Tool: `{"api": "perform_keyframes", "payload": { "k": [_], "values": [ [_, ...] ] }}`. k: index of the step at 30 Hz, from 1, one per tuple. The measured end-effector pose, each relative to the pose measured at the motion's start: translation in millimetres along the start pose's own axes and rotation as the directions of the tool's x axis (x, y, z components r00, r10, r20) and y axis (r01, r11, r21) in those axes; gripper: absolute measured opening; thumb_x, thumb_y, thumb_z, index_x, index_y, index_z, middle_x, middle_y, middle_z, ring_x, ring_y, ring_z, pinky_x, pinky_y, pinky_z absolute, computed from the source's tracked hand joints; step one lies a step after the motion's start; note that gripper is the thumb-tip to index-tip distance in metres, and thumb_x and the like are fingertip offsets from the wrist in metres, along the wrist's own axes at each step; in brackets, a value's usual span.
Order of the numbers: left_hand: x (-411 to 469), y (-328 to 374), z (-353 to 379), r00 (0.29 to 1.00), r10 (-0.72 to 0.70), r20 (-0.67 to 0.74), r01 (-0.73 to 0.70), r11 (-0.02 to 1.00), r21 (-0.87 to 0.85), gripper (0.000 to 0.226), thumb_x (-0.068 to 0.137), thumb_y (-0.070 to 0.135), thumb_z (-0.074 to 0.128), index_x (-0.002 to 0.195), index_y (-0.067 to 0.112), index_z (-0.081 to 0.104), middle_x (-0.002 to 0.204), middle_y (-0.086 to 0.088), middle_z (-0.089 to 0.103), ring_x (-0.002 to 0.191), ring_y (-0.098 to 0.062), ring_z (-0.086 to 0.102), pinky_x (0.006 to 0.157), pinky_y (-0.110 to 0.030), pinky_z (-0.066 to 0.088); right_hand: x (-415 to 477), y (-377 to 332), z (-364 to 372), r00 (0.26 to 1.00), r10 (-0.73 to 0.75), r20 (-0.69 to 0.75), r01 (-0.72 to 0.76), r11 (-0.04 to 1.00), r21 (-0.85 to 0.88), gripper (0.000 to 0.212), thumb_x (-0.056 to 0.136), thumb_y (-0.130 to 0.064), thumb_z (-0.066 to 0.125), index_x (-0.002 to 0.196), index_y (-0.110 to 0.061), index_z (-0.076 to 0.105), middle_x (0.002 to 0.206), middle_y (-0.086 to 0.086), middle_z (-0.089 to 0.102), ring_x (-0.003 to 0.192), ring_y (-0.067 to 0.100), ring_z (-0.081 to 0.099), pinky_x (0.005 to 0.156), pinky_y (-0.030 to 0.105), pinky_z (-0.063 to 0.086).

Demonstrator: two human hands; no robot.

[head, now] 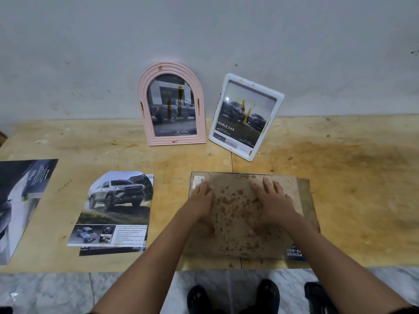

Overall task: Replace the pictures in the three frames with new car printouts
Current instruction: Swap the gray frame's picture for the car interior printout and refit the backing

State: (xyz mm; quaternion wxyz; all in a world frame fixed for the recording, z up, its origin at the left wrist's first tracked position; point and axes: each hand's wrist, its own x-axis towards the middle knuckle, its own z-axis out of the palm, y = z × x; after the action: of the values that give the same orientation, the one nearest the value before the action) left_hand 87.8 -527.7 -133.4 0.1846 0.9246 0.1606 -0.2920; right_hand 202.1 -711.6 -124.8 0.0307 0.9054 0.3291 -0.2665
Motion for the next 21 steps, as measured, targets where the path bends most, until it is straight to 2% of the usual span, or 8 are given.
{"api": "perform_keyframes", "payload": {
  "k": [5, 9, 10, 13, 15, 18, 21],
  "values": [
    [1, 4, 6, 0.998, -0.045, -0.04, 0.047, 0.998, 0.047, 0.116, 0.068, 0.027, 0.082, 0.149, 0.009, 0.001, 0.156, -0.013, -0.016, 0.144, -0.031, -0.01, 0.118, -0.042, 0.017, 0, 1, 0, 1.0, -0.009, 0.02, 0.009, 1.0, 0.007, 0.132, 0.051, -0.06, 0.081, 0.148, -0.032, -0.004, 0.157, 0.005, -0.017, 0.144, 0.034, -0.012, 0.113, 0.056, 0.015],
    [-1, 4, 9, 0.987, -0.027, -0.159, 0.028, 1.0, 0.002, 0.084, 0.079, 0.013, 0.07, 0.144, 0.01, 0.017, 0.157, -0.014, -0.008, 0.145, -0.03, -0.001, 0.114, -0.041, 0.027, 0, 9, -9, 0.999, -0.003, 0.048, 0.004, 1.0, -0.031, 0.119, 0.063, -0.047, 0.08, 0.148, -0.032, -0.002, 0.156, 0.013, -0.017, 0.144, 0.034, -0.009, 0.111, 0.049, 0.028],
    [-1, 3, 9, 0.984, -0.021, -0.178, 0.021, 1.0, -0.003, 0.079, 0.08, 0.012, 0.068, 0.142, 0.01, 0.02, 0.157, -0.013, -0.007, 0.145, -0.03, 0.0, 0.113, -0.042, 0.03, -2, 12, -9, 0.998, 0.033, 0.053, -0.032, 0.999, -0.025, 0.12, 0.065, -0.047, 0.079, 0.148, -0.03, -0.006, 0.155, 0.017, -0.019, 0.144, 0.035, -0.01, 0.113, 0.048, 0.025],
    [0, 4, 11, 0.984, -0.026, -0.174, 0.025, 1.0, -0.008, 0.09, 0.081, 0.011, 0.068, 0.147, 0.014, 0.007, 0.156, -0.013, -0.013, 0.145, -0.03, -0.005, 0.112, -0.043, 0.029, -8, 22, -4, 0.991, 0.118, 0.064, -0.12, 0.992, 0.031, 0.133, 0.059, -0.059, 0.078, 0.147, -0.028, -0.017, 0.15, 0.023, -0.026, 0.14, 0.039, -0.021, 0.116, 0.049, 0.002],
    [1, 2, 13, 0.987, -0.024, -0.159, 0.025, 1.0, 0.002, 0.099, 0.082, 0.011, 0.067, 0.148, 0.013, -0.007, 0.155, -0.016, -0.019, 0.144, -0.031, -0.01, 0.114, -0.041, 0.021, -11, 29, -1, 0.993, 0.104, 0.059, -0.108, 0.992, 0.059, 0.14, 0.052, -0.067, 0.077, 0.146, -0.028, -0.019, 0.149, 0.024, -0.029, 0.139, 0.038, -0.026, 0.115, 0.049, -0.003],
    [5, -1, 15, 0.986, -0.022, -0.167, 0.018, 0.999, -0.029, 0.096, 0.085, 0.006, 0.062, 0.148, 0.01, -0.011, 0.152, -0.02, -0.023, 0.143, -0.032, -0.014, 0.116, -0.04, 0.015, -12, 35, 1, 0.997, 0.073, 0.021, -0.075, 0.99, 0.118, 0.142, 0.046, -0.069, 0.078, 0.148, -0.029, -0.012, 0.152, 0.022, -0.024, 0.141, 0.035, -0.021, 0.116, 0.046, 0.002],
    [8, 0, 17, 0.981, -0.026, -0.191, 0.016, 0.999, -0.05, 0.095, 0.084, 0.007, 0.063, 0.148, 0.009, -0.007, 0.153, -0.022, -0.019, 0.144, -0.034, -0.012, 0.117, -0.042, 0.014, -12, 35, 4, 0.999, 0.047, -0.019, -0.045, 0.994, 0.097, 0.139, 0.044, -0.072, 0.076, 0.149, -0.029, -0.005, 0.154, 0.022, -0.017, 0.143, 0.035, -0.014, 0.116, 0.045, 0.009]
  ]
}}
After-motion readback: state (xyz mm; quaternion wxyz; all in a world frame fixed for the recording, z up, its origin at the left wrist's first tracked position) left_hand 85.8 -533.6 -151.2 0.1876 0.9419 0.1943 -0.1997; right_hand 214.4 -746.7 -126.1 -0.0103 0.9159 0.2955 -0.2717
